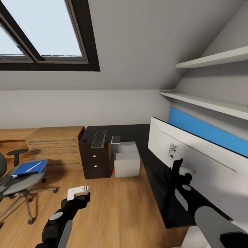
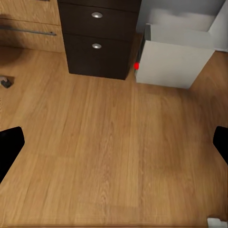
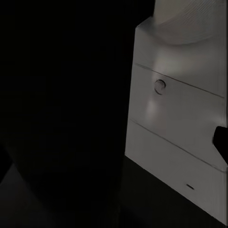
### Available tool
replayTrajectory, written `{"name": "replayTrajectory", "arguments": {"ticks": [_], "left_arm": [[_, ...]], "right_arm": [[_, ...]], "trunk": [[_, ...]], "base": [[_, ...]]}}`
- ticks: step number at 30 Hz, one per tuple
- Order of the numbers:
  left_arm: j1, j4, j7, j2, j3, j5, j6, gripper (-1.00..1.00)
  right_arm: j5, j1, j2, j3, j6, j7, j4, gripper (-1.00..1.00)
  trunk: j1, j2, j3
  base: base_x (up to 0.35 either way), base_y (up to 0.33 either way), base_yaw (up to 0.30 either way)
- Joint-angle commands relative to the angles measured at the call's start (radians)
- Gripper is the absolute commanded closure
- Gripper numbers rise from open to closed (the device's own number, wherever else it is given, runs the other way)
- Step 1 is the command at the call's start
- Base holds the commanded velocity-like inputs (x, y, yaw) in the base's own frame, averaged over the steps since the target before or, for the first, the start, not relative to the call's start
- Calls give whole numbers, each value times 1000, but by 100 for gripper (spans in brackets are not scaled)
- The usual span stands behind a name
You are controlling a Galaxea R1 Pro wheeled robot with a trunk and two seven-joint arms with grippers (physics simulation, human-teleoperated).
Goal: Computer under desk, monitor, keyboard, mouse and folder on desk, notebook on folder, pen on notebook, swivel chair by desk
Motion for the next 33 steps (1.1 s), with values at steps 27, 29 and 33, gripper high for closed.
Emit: {"name": "replayTrajectory", "arguments": {"ticks": [27,29,33], "left_arm": [[-1,-2,9,0,-1,10,5,-100],[-1,-2,9,0,-1,10,4,-100],[-1,-1,9,0,-1,10,4,-100]], "right_arm": [[-11,0,-1,6,-5,-5,2,-100],[-11,0,-1,6,-6,-5,3,-100],[-11,0,-1,6,-6,-3,4,-100]], "trunk": [[0,-1,-2],[0,-1,-2],[0,-1,-2]], "base": [[-103,-3,0],[-270,-149,0],[-206,-250,0]]}}
